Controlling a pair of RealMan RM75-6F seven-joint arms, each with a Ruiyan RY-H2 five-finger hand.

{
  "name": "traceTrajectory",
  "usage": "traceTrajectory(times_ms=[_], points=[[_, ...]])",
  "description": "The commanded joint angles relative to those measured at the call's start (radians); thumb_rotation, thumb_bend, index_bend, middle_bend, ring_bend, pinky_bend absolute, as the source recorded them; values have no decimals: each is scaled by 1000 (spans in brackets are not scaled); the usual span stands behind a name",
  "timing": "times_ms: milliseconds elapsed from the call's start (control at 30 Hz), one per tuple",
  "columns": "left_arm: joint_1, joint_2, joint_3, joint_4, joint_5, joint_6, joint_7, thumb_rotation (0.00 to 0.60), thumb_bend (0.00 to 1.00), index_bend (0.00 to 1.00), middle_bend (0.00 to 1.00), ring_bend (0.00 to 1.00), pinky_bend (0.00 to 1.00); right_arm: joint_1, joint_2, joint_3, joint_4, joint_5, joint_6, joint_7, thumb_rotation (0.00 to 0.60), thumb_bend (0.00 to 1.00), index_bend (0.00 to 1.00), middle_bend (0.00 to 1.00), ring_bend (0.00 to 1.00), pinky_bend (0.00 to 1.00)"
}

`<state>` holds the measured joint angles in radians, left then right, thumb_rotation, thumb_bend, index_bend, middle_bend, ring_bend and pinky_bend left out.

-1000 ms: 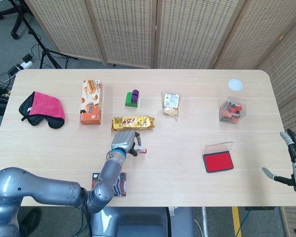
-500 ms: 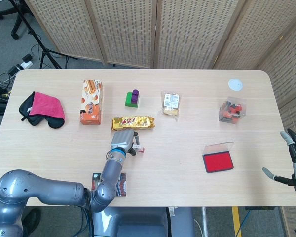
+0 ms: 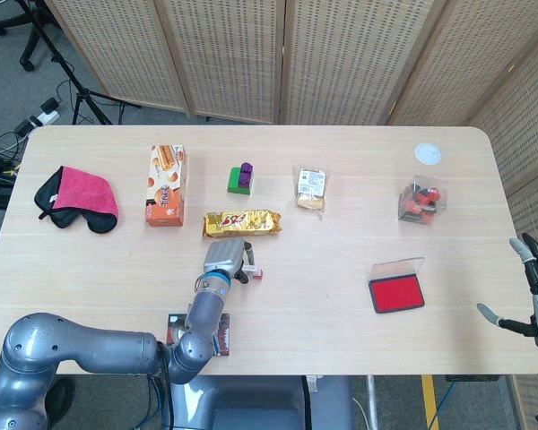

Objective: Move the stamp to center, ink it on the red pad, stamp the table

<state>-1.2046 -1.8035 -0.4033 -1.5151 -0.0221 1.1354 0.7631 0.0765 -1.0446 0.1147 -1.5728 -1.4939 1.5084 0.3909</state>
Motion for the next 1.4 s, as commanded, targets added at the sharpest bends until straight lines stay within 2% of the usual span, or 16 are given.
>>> traceTrajectory(times_ms=[33, 300, 467, 633, 833, 1033, 1133, 1200, 1267, 1367, 1400], points=[[2, -6, -1, 6, 1, -2, 4, 600, 358, 575, 976, 1000, 932, 0, 0, 0, 0, 0, 0, 0, 600, 0, 10, 0, 0, 0], [9, -30, -3, 30, 12, -1, 16, 600, 349, 570, 973, 1000, 933, 1, 1, -1, 1, -1, -2, 6, 600, 0, 10, 0, 0, 0], [15, -26, -4, 21, 10, -5, 27, 600, 313, 404, 973, 1000, 932, 1, 1, -2, 1, -3, -2, 9, 600, 0, 10, 0, 0, 0], [24, -17, -9, 10, 8, -4, 36, 600, 280, 383, 973, 1000, 932, 0, 2, -1, 1, -4, 1, 11, 600, 0, 10, 0, 0, 0], [52, 49, -23, -76, 20, -4, 35, 600, 212, 321, 973, 1000, 932, -1, 3, -2, 1, -6, 4, 11, 600, 0, 10, 0, 0, 0], [109, 173, -25, -219, 130, 35, -8, 600, 164, 287, 950, 982, 927, 0, 0, -2, 1, -5, 4, 2, 600, 0, 10, 0, 0, 0], [153, 266, -29, -296, 199, 21, -44, 600, 150, 228, 839, 877, 866, 0, -3, -2, 0, -4, 3, -8, 600, 0, 10, 0, 0, 0], [197, 347, -34, -347, 263, -10, -89, 600, 145, 182, 726, 766, 745, 1, -6, -3, -3, -5, 3, -22, 600, 0, 10, 0, 0, 0], [239, 405, -30, -371, 336, -42, -140, 600, 142, 148, 577, 595, 548, 2, -10, -4, -5, -5, 2, -35, 600, 0, 10, 0, 0, 0], [317, 491, 0, -372, 489, -52, -217, 600, 120, 123, 388, 371, 350, 5, -19, -7, -5, -9, -2, -62, 600, 0, 10, 0, 0, 0], [341, 514, 11, -368, 534, -52, -242, 600, 113, 112, 339, 321, 313, 7, -23, -9, -5, -9, -5, -73, 600, 0, 10, 0, 0, 0]])
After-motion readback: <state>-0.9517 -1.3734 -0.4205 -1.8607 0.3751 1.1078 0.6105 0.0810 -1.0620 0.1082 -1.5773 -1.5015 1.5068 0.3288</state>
